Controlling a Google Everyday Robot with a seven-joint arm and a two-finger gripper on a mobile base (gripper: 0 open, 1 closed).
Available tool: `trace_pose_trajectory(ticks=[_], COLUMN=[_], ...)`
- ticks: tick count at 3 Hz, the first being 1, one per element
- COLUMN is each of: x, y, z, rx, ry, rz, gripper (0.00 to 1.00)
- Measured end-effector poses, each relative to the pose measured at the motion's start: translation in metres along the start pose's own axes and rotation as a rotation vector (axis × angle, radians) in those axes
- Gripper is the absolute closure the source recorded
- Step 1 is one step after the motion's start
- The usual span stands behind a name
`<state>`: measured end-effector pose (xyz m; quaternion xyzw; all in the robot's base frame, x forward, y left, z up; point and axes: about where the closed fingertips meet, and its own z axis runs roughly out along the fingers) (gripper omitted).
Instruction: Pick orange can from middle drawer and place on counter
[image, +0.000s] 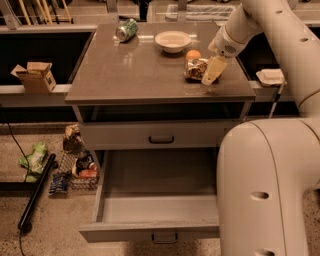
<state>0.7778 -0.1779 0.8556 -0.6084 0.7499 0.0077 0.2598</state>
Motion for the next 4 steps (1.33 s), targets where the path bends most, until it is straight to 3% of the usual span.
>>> trace_pose_trajectory(ticks=[1,4], x=[0.002,0.021], y=[-0.004,-0.028], z=[-0.010,-0.099], rx=[0.018,0.185], ry=[0.006,0.047], rz=[-0.002,0.043], gripper=[0.00,0.00])
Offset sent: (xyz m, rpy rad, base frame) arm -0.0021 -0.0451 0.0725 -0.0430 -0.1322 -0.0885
